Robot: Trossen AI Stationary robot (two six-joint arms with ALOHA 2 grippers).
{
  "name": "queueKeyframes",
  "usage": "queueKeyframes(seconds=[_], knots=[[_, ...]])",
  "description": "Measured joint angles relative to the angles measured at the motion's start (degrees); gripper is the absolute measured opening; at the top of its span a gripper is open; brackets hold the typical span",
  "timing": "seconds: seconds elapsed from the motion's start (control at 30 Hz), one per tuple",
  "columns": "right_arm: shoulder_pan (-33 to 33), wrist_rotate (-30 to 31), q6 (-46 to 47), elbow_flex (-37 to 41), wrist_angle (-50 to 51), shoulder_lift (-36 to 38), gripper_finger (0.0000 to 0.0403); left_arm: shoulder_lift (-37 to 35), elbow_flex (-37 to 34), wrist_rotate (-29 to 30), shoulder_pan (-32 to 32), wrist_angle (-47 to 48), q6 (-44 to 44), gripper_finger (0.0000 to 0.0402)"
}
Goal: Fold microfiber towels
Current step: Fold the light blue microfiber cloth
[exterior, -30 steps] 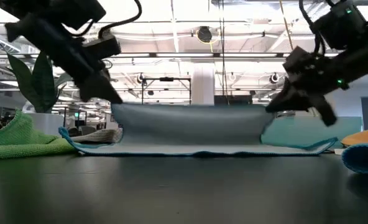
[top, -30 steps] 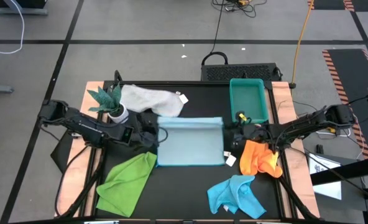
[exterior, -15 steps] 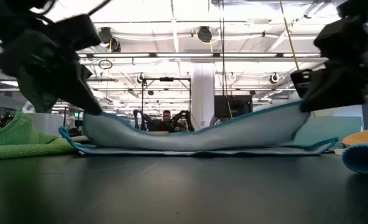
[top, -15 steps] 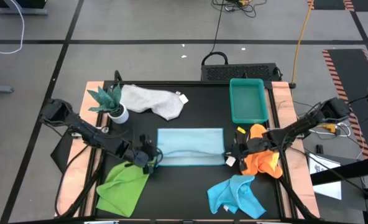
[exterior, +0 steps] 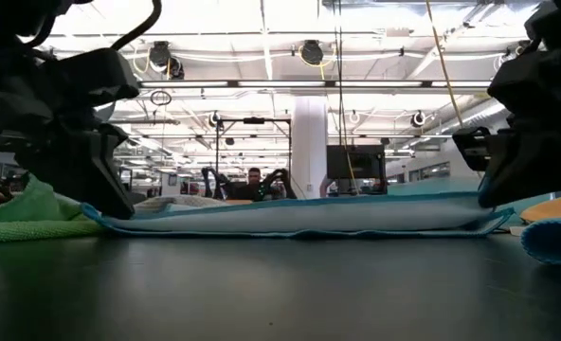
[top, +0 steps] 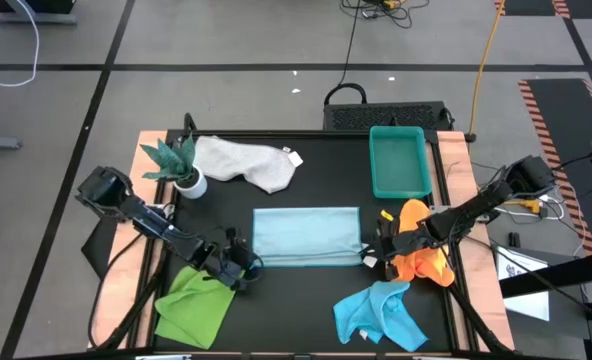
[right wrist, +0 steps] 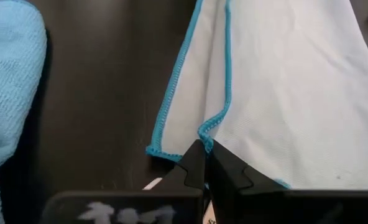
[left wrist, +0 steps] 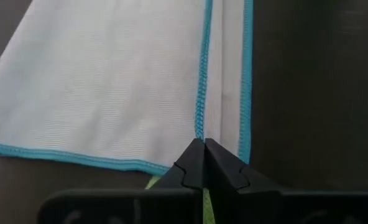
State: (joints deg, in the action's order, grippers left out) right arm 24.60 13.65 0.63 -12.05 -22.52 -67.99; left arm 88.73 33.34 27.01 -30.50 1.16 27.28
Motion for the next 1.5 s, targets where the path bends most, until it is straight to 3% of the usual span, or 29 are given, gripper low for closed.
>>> queueKeyframes(seconds=[0.17,0.33,0.6,0.9,1.17,1.3,1.5], knots=[[0.0,-0.2,-0.7,0.0,-0.7,0.2,0.0,-1.3,0.0,-0.3,0.0,-0.9,-1.7,0.0004],[1.0,-2.0,0.4,0.0,-1.8,-0.2,0.0,-0.8,0.0,-6.4,-0.4,-1.0,-1.4,0.0013],[1.8,-1.9,0.6,0.0,-1.7,-3.9,0.001,2.1,0.1,-3.4,-0.7,-0.9,-0.9,0.0014],[1.7,-1.7,2.2,-0.1,-1.7,-5.9,0.0085,1.5,0.1,-2.1,-0.3,0.6,0.1,0.0021],[1.7,-4.6,7.8,-0.1,-1.3,1.9,0.0139,-1.1,0.0,-4.6,1.9,1.1,2.3,0.0083],[1.7,-6.1,8.1,-0.1,-2.7,5.9,0.0137,-5.3,0.0,-3.2,4.2,0.2,2.8,0.0101],[-1.5,0.3,8.0,-0.1,-3.7,4.8,0.0099,-7.0,0.0,3.7,10.4,-2.9,0.7,0.0097]])
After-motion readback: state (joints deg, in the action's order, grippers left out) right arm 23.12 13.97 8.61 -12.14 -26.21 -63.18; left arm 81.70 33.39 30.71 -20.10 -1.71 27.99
